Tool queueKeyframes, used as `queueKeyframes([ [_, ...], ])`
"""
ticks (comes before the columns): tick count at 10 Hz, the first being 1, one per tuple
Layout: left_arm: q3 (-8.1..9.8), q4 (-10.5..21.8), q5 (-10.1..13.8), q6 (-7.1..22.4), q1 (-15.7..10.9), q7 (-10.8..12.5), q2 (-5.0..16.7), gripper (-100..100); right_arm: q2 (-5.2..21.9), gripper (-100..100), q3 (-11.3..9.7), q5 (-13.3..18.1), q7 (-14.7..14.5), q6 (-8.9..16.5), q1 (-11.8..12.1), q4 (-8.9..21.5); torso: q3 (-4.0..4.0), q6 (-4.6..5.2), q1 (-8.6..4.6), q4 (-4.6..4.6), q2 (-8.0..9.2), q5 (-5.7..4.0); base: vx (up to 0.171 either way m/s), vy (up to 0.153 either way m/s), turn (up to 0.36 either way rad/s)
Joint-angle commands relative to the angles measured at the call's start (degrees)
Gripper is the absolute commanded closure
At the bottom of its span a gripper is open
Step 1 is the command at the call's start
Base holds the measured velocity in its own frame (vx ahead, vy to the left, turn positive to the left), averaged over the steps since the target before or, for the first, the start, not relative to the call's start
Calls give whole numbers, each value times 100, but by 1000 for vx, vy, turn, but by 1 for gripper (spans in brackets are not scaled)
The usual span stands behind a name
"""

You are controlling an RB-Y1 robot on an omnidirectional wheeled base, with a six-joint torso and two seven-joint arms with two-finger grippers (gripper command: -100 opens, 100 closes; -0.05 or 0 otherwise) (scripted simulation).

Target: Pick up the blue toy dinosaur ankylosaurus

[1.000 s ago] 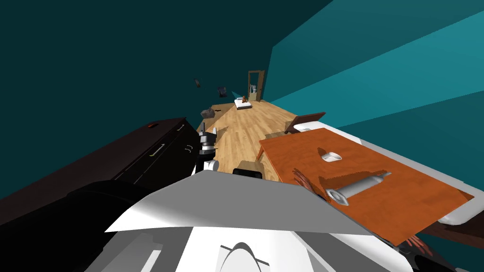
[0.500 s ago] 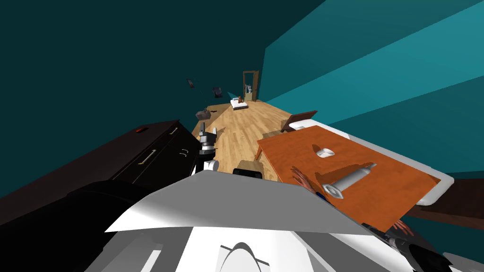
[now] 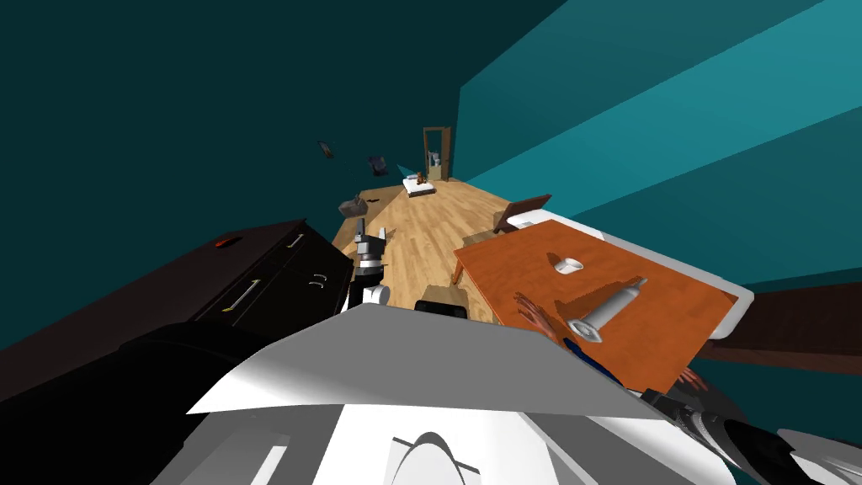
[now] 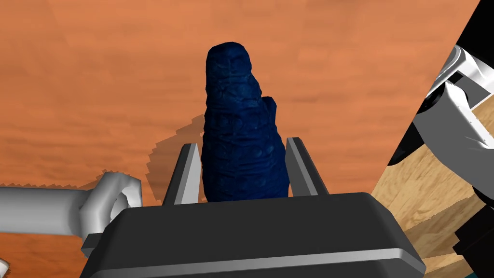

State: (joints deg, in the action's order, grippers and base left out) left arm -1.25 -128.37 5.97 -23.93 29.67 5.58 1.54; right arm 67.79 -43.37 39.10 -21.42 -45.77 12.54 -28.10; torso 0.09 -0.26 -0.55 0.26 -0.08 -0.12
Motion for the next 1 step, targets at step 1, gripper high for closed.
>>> queueKeyframes([
  [1, 0, 0, 0, 0, 0, 0, 0, 0, 0, 0, 0, 0, 0, 0, 0, 0, 0, 0, 0, 0, 0, 0, 0, 0, 0],
])
